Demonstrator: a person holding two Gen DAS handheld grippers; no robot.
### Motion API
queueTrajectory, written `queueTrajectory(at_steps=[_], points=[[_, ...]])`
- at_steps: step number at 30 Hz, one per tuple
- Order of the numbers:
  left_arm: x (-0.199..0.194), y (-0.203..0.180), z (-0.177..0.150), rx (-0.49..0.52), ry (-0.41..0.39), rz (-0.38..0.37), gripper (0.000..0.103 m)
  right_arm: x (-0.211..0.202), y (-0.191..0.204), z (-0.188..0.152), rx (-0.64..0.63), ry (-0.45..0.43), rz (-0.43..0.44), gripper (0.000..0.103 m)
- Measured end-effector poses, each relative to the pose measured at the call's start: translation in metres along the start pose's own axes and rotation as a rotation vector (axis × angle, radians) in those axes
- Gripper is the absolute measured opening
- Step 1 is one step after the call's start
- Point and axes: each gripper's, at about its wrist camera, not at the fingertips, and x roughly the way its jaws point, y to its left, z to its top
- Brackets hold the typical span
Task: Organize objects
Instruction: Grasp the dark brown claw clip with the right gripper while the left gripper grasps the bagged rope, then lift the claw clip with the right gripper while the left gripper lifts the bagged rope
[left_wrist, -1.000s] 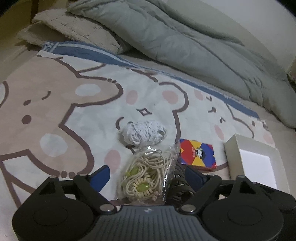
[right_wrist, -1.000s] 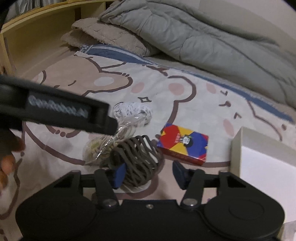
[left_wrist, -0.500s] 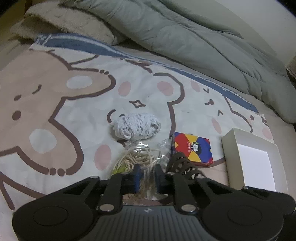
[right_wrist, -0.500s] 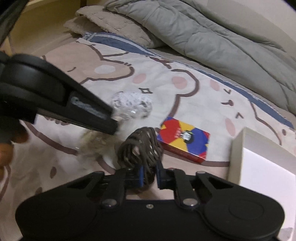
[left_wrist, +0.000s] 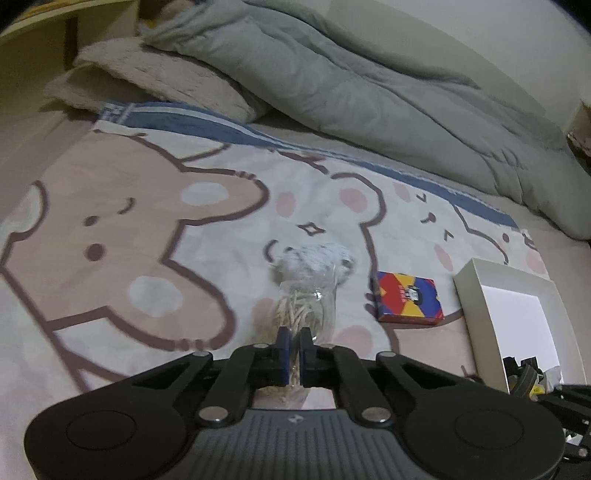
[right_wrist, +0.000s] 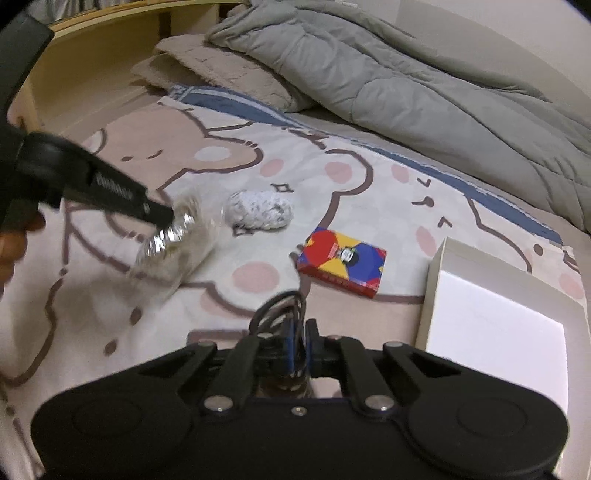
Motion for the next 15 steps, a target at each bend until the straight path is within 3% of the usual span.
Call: queueTrajectory(at_steps=[4,9,12,15], points=[[-0.024,0.016,-0.004,0.029,-0.04,0.052,0.003,-0.015,0.0,-0.007,0.016,0.011,0.059,0.006],[-0.041,0.03,-0.008,0.035,-0.04,0.106,0.002,-0.031,0.001,-0.01,0.091,0.023,0.202,0.006],[-0.04,0.026,-0.011,0.052,-0.01,0.088,0.0,-0.033,0.001,-0.011,0.144,0.062,0.308,0.006],[-0.031,0.009,-0.017,0.1,0.035,0.045,0.001,-0.028,0.008,-0.014,0.112,0.097,0.292,0.006]])
